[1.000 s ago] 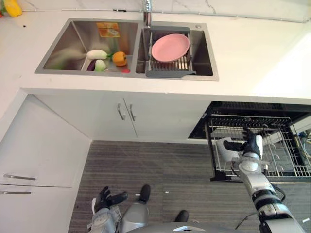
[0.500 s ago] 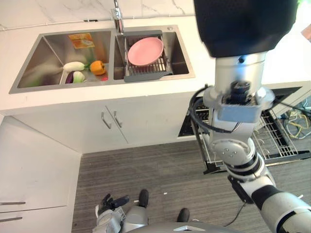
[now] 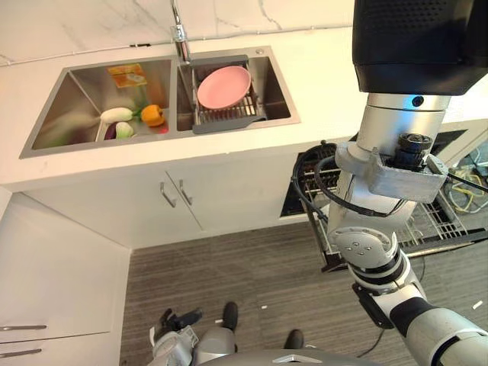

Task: Place the dishes in the dishwasher.

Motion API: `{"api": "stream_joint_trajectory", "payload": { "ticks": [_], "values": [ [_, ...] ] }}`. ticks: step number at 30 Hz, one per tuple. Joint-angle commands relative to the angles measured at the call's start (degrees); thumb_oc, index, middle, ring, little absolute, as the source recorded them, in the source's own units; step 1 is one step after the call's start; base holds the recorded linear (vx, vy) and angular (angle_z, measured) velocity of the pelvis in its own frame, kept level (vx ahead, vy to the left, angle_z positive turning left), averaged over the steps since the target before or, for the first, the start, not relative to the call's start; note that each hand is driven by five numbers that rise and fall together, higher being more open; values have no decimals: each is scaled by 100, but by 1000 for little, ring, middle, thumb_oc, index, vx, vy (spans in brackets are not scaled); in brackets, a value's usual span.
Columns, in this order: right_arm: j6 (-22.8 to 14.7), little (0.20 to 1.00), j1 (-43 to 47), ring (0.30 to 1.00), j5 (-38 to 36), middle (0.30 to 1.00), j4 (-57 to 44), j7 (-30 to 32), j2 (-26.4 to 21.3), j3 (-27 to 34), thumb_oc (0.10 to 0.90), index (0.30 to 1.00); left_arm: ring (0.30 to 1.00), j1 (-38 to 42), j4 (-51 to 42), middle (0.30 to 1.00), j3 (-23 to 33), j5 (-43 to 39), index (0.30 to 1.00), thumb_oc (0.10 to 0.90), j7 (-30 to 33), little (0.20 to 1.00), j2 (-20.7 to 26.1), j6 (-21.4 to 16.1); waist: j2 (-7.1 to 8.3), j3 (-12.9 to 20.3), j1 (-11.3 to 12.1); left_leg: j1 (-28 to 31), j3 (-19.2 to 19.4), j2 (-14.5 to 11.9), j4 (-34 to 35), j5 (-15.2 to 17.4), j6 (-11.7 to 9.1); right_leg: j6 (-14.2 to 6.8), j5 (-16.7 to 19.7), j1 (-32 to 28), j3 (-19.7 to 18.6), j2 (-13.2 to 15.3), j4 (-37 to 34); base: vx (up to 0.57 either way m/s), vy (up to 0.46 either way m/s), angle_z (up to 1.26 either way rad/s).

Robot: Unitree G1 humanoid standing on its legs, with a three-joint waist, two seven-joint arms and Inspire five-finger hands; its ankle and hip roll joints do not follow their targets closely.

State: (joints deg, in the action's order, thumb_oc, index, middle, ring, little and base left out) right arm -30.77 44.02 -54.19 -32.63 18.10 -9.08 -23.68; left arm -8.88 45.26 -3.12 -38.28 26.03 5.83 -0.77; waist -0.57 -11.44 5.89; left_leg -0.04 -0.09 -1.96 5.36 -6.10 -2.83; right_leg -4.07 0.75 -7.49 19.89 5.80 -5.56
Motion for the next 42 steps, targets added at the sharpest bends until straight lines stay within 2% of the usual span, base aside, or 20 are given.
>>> {"api": "stream_joint_trajectory", "payload": {
  "ticks": [1, 2, 5, 6, 8, 13, 19, 20, 21, 24, 28, 34, 35, 36, 37, 38, 39, 40, 41, 42],
  "values": [
    [-225, 749, 613, 749, -30, 749, -300, -46, 133, -25, 700, 749, 900, 202, 27, 900, -72, 17, 900, 800, 120, 900, 233, -305, 138, -39, 31, 410, 216, -269, -36, 594, -318, -240, -370, -156, 0, 359, 100, 0, 0, 0],
    [-234, 900, 623, 900, 21, 900, -280, 14, 146, -17, 800, 900, 900, 211, 44, 900, -93, 14, 900, 800, 121, 900, 224, -297, 134, -34, 34, 408, 202, -268, -36, 595, -316, -240, -370, -164, 17, 360, 98, 0, 0, 0],
    [-208, 900, 613, 900, 202, 900, -243, 145, 150, 39, 800, 900, 900, 227, 127, 900, -108, -18, 900, 800, 124, 900, 200, -290, 148, -15, 42, 402, 179, -265, -36, 602, -314, -248, -373, -187, 49, 358, 92, 8, -5, 2],
    [-228, 900, 397, 900, 165, 900, -361, -3, -142, 364, 800, 900, 900, 223, 141, 900, -35, -13, 900, 800, 117, 900, 154, -271, 150, -11, 9, 393, 172, -264, -36, 604, -315, -259, -374, -183, 58, 357, 90, 0, 0, 0],
    [-324, 900, 365, 900, 370, 900, -491, 134, -102, 412, 800, 900, 900, 252, 266, 900, -89, -16, 900, 800, 113, 900, 109, -258, 159, 3, 26, 384, 153, -267, -36, 621, -315, -275, -364, -185, 80, 359, 83, -9, -4, 6],
    [-274, 900, -99, 900, 516, 900, -406, 169, -135, 632, 800, 900, 900, 249, 404, 900, -73, 49, 900, 800, 103, 900, 27, -255, 169, 39, 38, 353, 93, -272, -36, 624, -309, -294, -375, -204, 169, 354, 81, 0, -6, 4],
    [-147, 900, -1515, 900, 735, 900, -282, 265, -272, 1347, 800, 900, 900, 271, 565, 900, 75, 97, 900, 800, 120, 900, -31, -252, 171, 156, 3, 284, -9, -265, -36, 611, -321, -303, -400, -211, 285, 329, 89, 12, -8, 15],
    [-123, 900, -2093, 900, 869, 900, -254, 321, -233, 1378, 800, 900, 900, 279, 667, 900, 136, 98, 900, 800, 150, 900, -33, -285, 172, 157, -4, 249, -43, -270, -36, 588, -340, -303, -395, -202, 321, 318, 84, 4, -11, 11],
    [-115, 900, -2123, 900, 893, 900, -283, 342, -228, 1363, 800, 900, 900, 266, 672, 900, 137, 98, 900, 800, 148, 900, -34, -290, 172, 173, -13, 247, -47, -270, -36, 588, -341, -303, -396, -203, 325, 317, 83, -7, -12, 11],
    [389, 900, -3155, 900, 1139, 900, 184, 219, -659, 1831, 800, 900, 900, 242, 820, 900, 297, 303, 900, 800, 108, 900, 16, -287, 194, 170, -73, 210, -104, -297, -36, 551, -400, -286, -437, -235, 394, 282, 70, -20, -31, 9],
    [542, 900, -3603, 900, 1335, 900, 499, 252, -656, 1963, 800, 900, 900, 228, 914, 900, 327, 470, 900, 800, 113, 900, 51, -329, 157, 198, -65, 80, -218, -291, -36, 443, -440, -268, -431, -186, 492, 263, 56, -25, -27, 13],
    [834, 900, -3788, 900, 1777, 900, 692, 250, -842, 2033, 800, 900, 900, 108, 924, 900, 487, 582, 900, 800, 84, 900, 100, -375, 94, 177, -36, 95, -269, -315, -36, 407, -448, -232, -479, -201, 488, 212, 56, -3, -38, 11],
    [860, 900, -3790, 900, 1915, 900, 710, 231, -917, 2076, 800, 900, 900, 66, 856, 900, 537, 555, 900, 800, 118, 900, 96, -499, 128, -41, -12, -254, -219, -262, -808, 516, -478, -161, -541, -208, 421, 286, 75, -114, -59, 9],
    [871, 900, -3850, 900, 1959, 900, 725, 213, -950, 2162, 800, 900, 900, 98, 835, 900, 539, 498, 900, 800, 115, 900, 84, -537, 158, -118, -4, -592, -181, -151, -1256, 559, -537, -141, -532, -160, 451, 351, 69, -165, -7, 20],
    [850, 900, -3990, 900, 2119, 900, 758, 311, -977, 2379, 800, 900, 900, 203, 862, 900, 494, 515, 900, 800, 127, 900, 25, -528, 137, -169, -85, -1010, 498, -387, -1288, 242, -587, -162, -651, -209, 620, 381, 56, -12, 44, 47],
    [864, 900, -4032, 900, 2101, 900, 781, 314, -980, 2432, 800, 900, 900, 229, 879, 900, 503, 550, 900, 800, 117, 900, 0, -503, 135, -127, -149, -1067, 819, -545, -1110, 165, -587, -217, -755, -274, 627, 374, 56, 76, 94, 98],
    [840, 900, -4106, 900, 2031, 900, 776, 305, -961, 2507, 800, 900, 900, 261, 916, 900, 497, 646, 900, 800, 114, 900, -33, -463, 116, -76, -194, -1173, 1295, -741, -866, -59, -537, -290, -724, -292, 716, 397, 56, 67, 81, 114],
    [835, 900, -4125, 900, 2014, 900, 769, 291, -963, 2513, 800, 900, 900, 258, 919, 900, 498, 662, 900, 800, 115, 900, -35, -460, 109, -75, -152, -1175, 1412, -745, -814, -172, -485, -286, -640, -239, 763, 413, 56, 89, 81, 103],
    [845, 900, -4144, 900, 2011, 900, 789, 271, -940, 2512, 800, 900, 900, 282, 1016, 900, 480, 752, 900, 800, 94, 900, -73, -395, 125, -11, -166, -1220, 1545, -814, -603, -155, -506, -372, -679, -300, 769, 456, 56, 89, 124, 66],
    [879, 900, -4148, 900, 1996, 900, 839, 233, -928, 2482, 800, 900, 900, 290, 1099, 900, 512, 771, 900, 800, 87, 900, -87, -408, 132, 35, -93, -1208, 1579, -762, -439, -289, -432, -444, -568, -267, 814, 523, 56, 223, 165, 40]
  ]
}}
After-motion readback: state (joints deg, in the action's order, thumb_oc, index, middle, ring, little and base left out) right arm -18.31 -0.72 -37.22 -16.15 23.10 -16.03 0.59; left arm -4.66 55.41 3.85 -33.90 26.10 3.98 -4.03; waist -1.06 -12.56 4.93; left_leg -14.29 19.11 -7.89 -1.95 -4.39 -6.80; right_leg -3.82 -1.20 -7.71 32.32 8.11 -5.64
